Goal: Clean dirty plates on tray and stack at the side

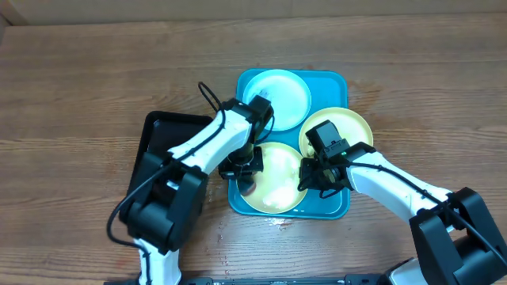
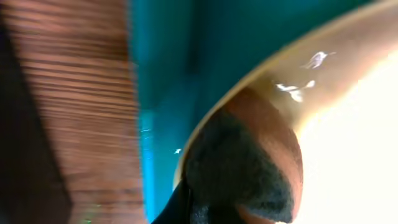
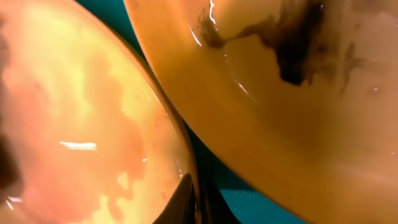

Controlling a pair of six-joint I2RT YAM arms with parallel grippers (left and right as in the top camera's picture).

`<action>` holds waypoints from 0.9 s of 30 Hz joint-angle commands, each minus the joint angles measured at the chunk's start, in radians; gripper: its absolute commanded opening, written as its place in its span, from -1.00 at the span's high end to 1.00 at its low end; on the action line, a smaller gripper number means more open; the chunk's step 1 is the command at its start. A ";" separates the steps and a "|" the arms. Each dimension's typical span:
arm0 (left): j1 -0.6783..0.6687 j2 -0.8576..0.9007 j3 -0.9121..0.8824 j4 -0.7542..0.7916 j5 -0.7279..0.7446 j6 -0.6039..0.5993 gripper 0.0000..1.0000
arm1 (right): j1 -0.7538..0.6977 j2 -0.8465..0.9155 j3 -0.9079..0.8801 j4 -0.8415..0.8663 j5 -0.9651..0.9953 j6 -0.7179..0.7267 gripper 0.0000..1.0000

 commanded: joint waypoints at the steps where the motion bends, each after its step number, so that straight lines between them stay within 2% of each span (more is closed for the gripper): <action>1: 0.077 -0.154 0.037 -0.018 -0.057 0.042 0.91 | -0.008 0.006 -0.010 -0.017 0.088 0.001 0.92; 6: 0.232 -0.325 0.036 -0.050 -0.078 0.115 0.92 | -0.008 0.006 -0.010 -0.021 0.095 0.001 0.92; 9: 0.327 -0.346 0.014 -0.065 -0.121 0.150 0.91 | -0.008 0.006 -0.010 -0.023 0.097 0.001 0.92; 12: 0.397 -0.328 -0.070 -0.017 -0.166 0.173 0.91 | -0.008 0.006 -0.010 -0.024 0.097 0.001 0.92; 17: 0.445 -0.289 -0.222 0.130 -0.191 0.169 0.91 | -0.008 0.006 -0.010 -0.028 0.107 0.001 0.92; 22: 0.450 -0.283 -0.235 0.158 -0.194 0.138 0.91 | -0.008 0.006 -0.010 -0.027 0.111 0.001 0.92; 23: 0.450 -0.283 -0.235 0.159 -0.194 0.143 0.76 | -0.008 0.006 -0.010 -0.028 0.114 0.001 0.92; 24: 0.450 -0.283 -0.235 0.158 -0.194 0.146 0.52 | -0.008 0.006 -0.010 -0.030 0.115 0.000 0.92; 27: 0.450 -0.284 -0.227 0.145 -0.178 0.146 0.67 | -0.008 0.006 -0.006 -0.044 0.115 -0.003 0.92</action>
